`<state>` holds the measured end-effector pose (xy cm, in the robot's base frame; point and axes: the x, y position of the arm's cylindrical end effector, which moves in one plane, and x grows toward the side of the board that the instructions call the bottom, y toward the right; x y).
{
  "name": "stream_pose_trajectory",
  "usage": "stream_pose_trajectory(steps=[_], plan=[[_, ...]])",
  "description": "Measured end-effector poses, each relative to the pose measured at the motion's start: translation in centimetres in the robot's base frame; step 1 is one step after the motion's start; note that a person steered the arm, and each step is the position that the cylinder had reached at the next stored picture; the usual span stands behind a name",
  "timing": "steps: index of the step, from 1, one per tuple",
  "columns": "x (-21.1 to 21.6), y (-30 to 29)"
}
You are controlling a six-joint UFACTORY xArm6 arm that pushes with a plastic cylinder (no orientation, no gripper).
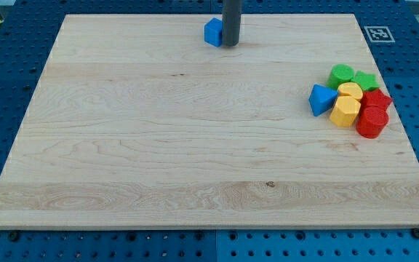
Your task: Move blue triangle slightly down
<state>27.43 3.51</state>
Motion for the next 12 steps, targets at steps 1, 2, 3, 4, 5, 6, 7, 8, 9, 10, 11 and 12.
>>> stream_pose_trajectory(steps=[1,2,3,4,5,6,7,8,9,10,11,12], plan=[[0.0,0.0],[0.0,1.4],[0.0,2.3],[0.0,6.4],[0.7,11.0],[3.2,15.3],[6.1,16.7],[7.9,16.3],[8.7,12.7],[11.2,13.5],[13.5,13.7],[15.8,13.7]])
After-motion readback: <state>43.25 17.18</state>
